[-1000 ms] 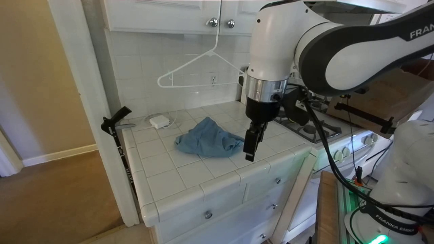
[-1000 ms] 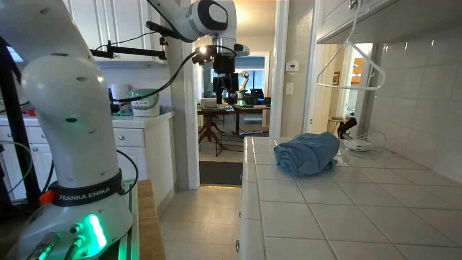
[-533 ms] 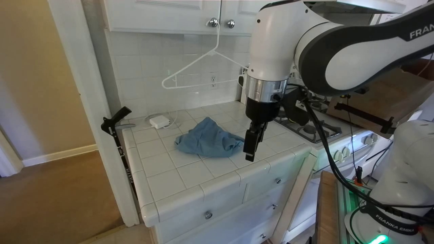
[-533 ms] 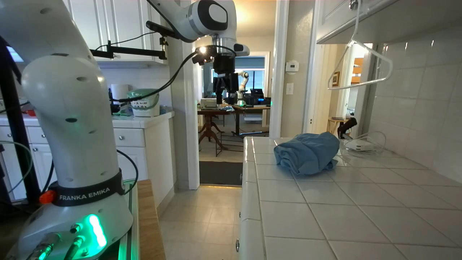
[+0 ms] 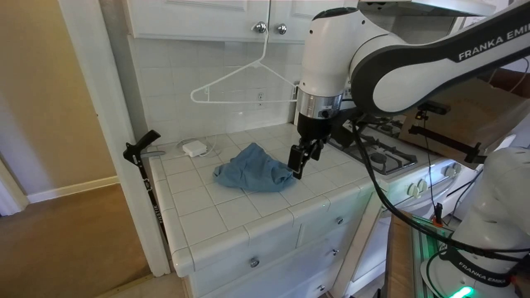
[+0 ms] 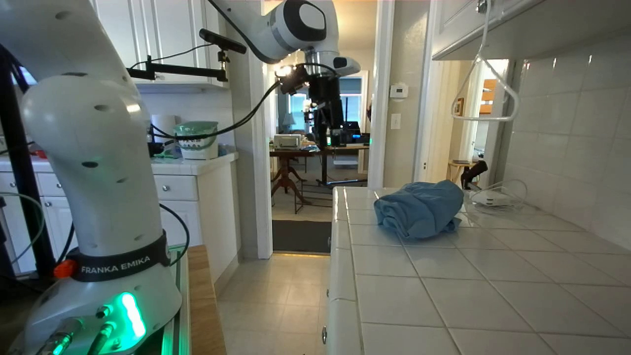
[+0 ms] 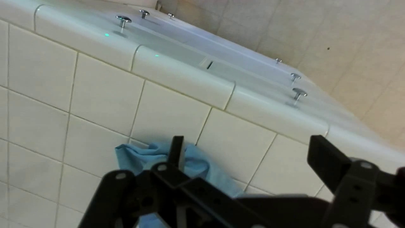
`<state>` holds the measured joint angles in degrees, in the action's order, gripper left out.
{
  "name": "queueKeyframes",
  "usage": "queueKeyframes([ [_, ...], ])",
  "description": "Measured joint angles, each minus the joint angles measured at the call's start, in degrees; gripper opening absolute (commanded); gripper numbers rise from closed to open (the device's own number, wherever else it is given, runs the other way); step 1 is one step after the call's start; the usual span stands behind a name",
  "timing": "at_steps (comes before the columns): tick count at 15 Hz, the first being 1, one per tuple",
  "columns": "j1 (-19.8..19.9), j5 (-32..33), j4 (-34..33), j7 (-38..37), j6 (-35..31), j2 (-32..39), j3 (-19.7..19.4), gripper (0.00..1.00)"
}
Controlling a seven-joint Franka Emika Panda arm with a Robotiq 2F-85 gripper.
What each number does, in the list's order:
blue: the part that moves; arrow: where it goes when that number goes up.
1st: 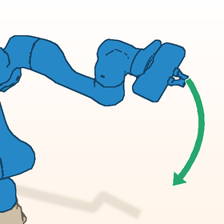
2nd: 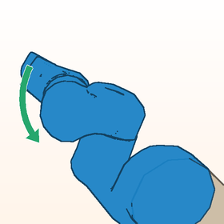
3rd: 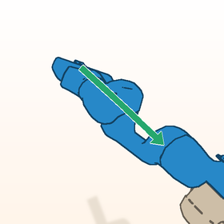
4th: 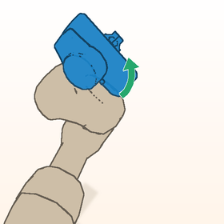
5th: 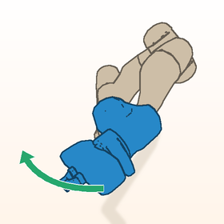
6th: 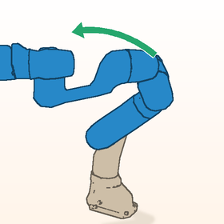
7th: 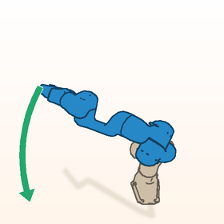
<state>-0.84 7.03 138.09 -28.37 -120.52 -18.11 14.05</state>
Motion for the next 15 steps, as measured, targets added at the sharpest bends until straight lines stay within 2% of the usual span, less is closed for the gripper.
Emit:
queueKeyframes([
  [4,3.21,8.29,0.08,-11.83,-4.93,3.5,-0.05,1.0],
  [8,4.33,15.41,-1.49,-25.08,-8.69,8.58,-0.58,1.0],
  [15,3.83,21.19,-8.18,-36.06,-12.13,18.81,-5.78,1.0],
])
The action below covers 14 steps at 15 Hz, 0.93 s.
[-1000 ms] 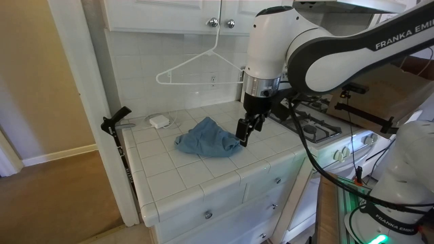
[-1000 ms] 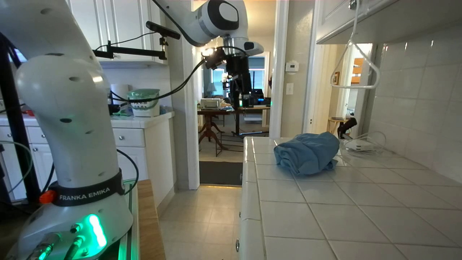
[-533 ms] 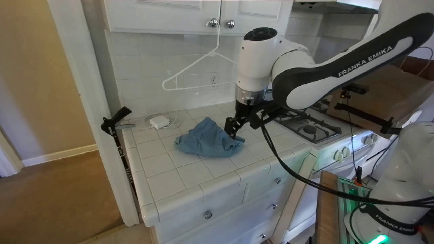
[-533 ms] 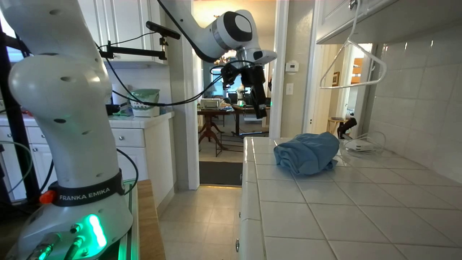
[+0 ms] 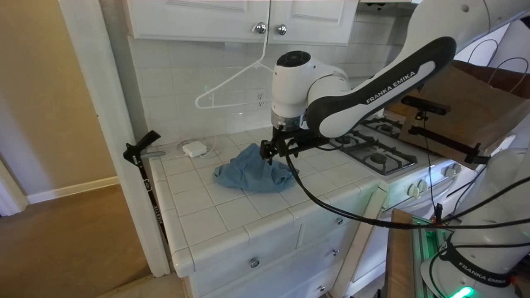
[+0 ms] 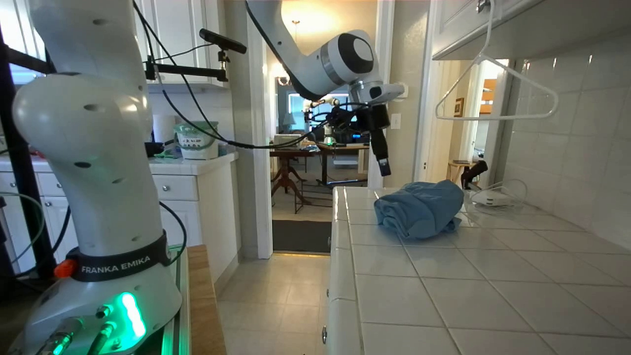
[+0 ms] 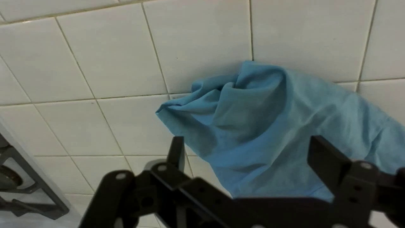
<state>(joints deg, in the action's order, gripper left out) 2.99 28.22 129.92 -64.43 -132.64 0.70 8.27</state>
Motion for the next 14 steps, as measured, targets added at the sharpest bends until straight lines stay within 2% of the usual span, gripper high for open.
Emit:
queueKeyframes([
  [4,-1.03,0.0,-3.21,-2.91,0.22,4.36,-1.6,1.0],
  [8,-2.1,-0.02,-3.34,-2.94,0.01,4.65,-2.62,1.0],
  [10,-2.97,-0.02,-3.08,-3.86,-2.05,4.94,-3.9,1.0],
  [14,-4.41,3.57,-3.39,-10.47,-8.7,7.52,-6.62,1.0],
])
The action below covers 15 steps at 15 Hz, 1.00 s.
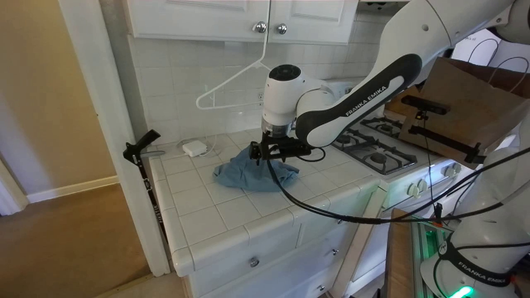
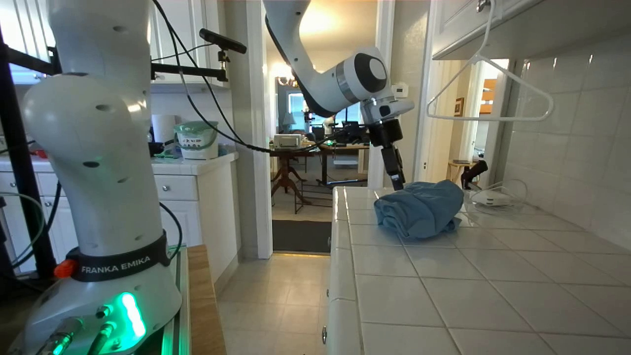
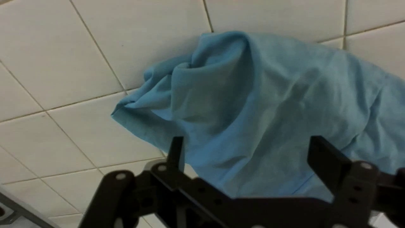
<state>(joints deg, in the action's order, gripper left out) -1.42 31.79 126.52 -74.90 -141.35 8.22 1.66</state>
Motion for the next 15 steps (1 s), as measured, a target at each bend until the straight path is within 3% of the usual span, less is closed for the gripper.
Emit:
queueKeyframes([
  [2,-0.75,2.2,-0.38,-2.89,-1.75,1.76,-1.39,1.0],
  [3,-1.11,2.95,-0.61,-3.98,-2.21,2.63,-2.08,0.75],
  [4,-1.41,3.48,-0.84,-4.83,-2.64,3.51,-2.69,0.74],
  [13,-2.74,3.48,-3.56,-6.57,-3.94,7.4,-5.97,0.08],
  [15,-2.75,3.48,-4.45,-6.57,-3.88,7.08,-6.28,0.0],
])
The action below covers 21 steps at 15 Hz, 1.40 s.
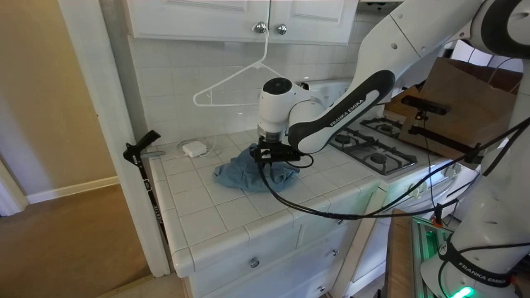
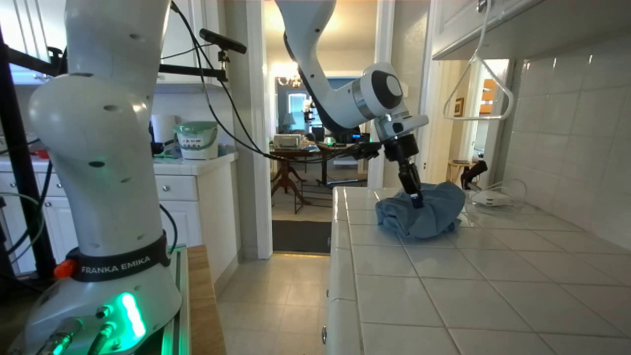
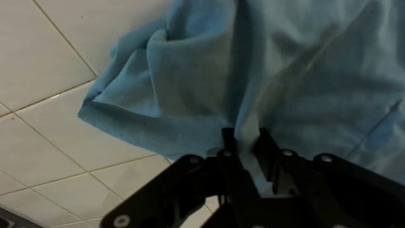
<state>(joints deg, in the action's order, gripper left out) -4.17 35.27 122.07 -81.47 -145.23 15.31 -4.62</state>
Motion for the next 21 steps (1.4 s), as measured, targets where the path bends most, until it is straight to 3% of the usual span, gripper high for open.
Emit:
queueKeyframes([
  [7,-0.52,-0.28,-1.24,0.45,0.31,-3.78,0.17,0.0],
  [8,-0.55,-0.29,-1.23,0.58,0.41,-4.14,0.27,0.26],
  [10,-0.59,-0.29,-1.25,0.87,1.58,-4.49,0.56,0.33],
  [15,-1.07,-2.14,-2.32,1.8,12.48,-5.55,2.27,0.69],
  [19,-1.06,-3.04,-2.53,2.46,12.44,-5.75,2.68,0.96],
  [21,-0.88,-3.05,-2.48,2.46,11.54,-5.27,2.63,1.0],
])
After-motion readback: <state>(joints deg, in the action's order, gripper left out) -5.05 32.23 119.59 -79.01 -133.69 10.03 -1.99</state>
